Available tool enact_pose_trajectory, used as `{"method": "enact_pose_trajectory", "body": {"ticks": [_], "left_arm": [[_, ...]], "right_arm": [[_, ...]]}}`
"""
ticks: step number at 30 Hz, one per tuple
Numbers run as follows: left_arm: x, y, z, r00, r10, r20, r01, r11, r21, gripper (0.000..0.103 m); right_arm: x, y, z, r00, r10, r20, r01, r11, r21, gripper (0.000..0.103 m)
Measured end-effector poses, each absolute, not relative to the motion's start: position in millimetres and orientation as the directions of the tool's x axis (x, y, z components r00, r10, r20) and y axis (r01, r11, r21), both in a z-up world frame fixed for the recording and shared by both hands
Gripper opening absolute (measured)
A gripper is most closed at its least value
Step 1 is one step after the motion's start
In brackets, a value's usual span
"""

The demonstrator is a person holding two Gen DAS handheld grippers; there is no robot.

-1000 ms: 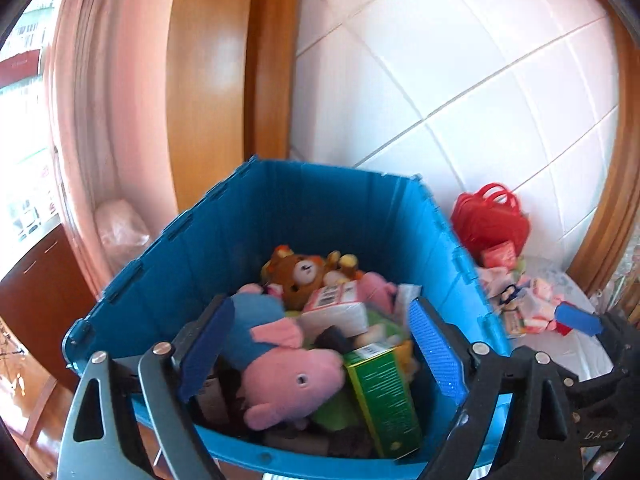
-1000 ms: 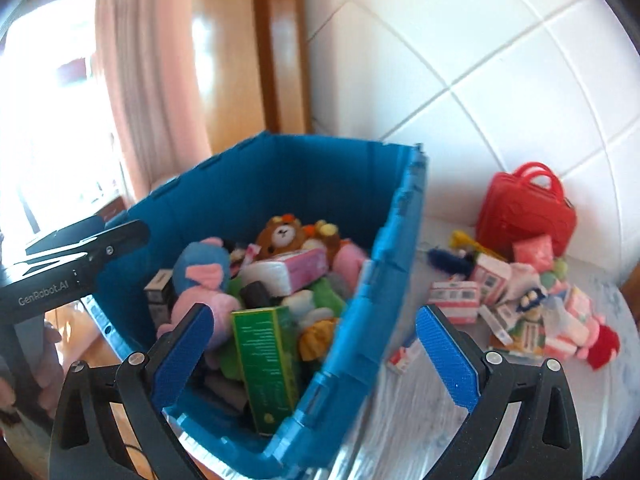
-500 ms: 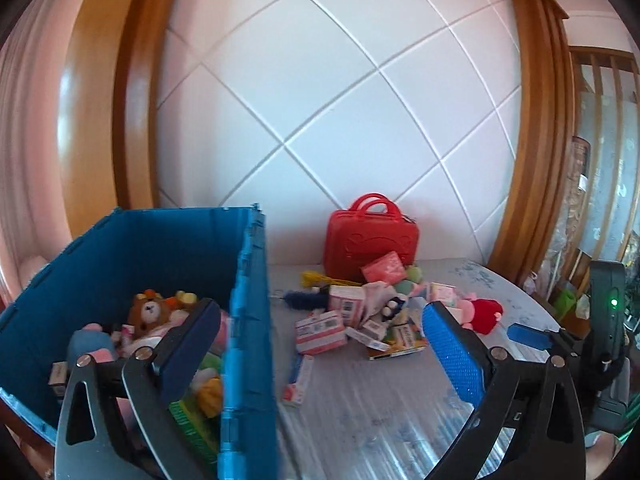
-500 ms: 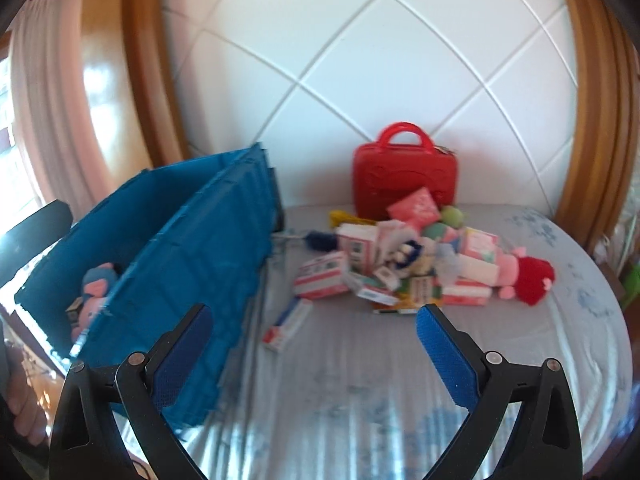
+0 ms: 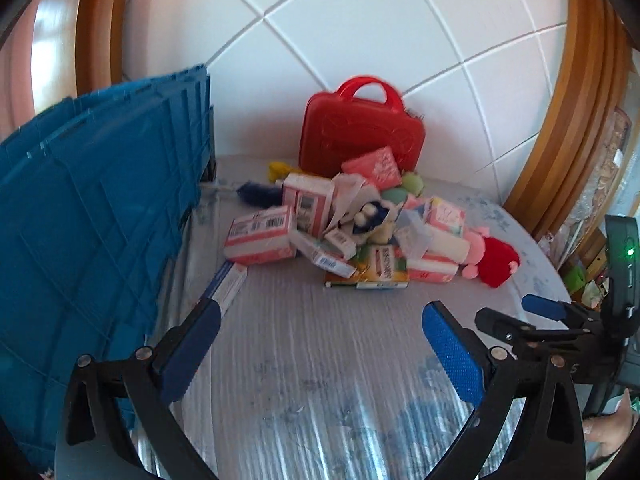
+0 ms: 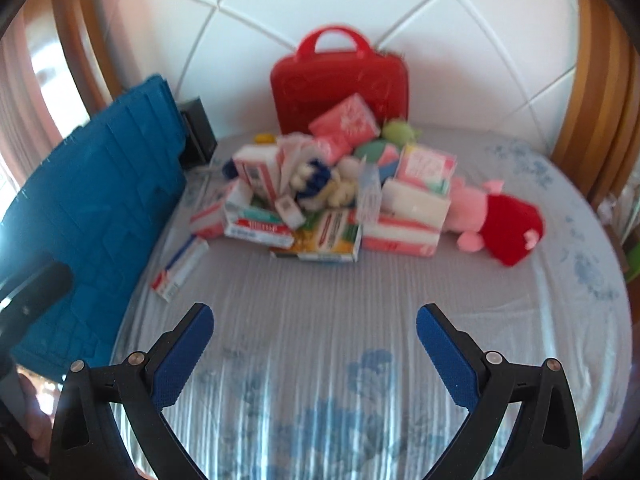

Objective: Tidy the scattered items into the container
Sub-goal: 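Withdraw both tools from the crate back over the bed, then grasp the blue-white foot cream box with the left tool while the right tool grasps the Tylenol box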

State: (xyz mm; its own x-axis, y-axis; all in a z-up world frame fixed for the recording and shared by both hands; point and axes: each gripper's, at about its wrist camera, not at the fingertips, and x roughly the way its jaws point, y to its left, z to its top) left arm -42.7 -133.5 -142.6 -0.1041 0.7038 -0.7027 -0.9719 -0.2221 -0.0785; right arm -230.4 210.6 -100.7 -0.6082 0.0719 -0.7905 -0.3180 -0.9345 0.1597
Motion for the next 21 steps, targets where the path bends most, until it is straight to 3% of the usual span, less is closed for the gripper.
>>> {"method": "enact_pose_trajectory", "body": {"ticks": [5, 12, 21], "left_arm": [[-65.7, -106.8, -206.9, -0.169, 0.595, -0.785, -0.965, -0.262, 0.009, 0.102], [-109.1, -55.3, -273.4, -0.205, 0.490, -0.847, -0.962, -0.261, 0.081, 0.102], [-147.8, -6.8, -320.8, -0.149, 0.437, -0.887, -0.975, -0.216, 0.057, 0.102]], "right_arm": [[-255.3, 219.2, -150.7, -0.540, -0.010, -0.842, -0.302, -0.931, 0.205, 0.103], [-289.5, 220.2, -197.6, -0.450, -0.021, -0.893, -0.300, -0.938, 0.174, 0.103], [-351.3, 208.9, -206.3, -0.449, 0.024, -0.893, -0.289, -0.950, 0.120, 0.103]]}}
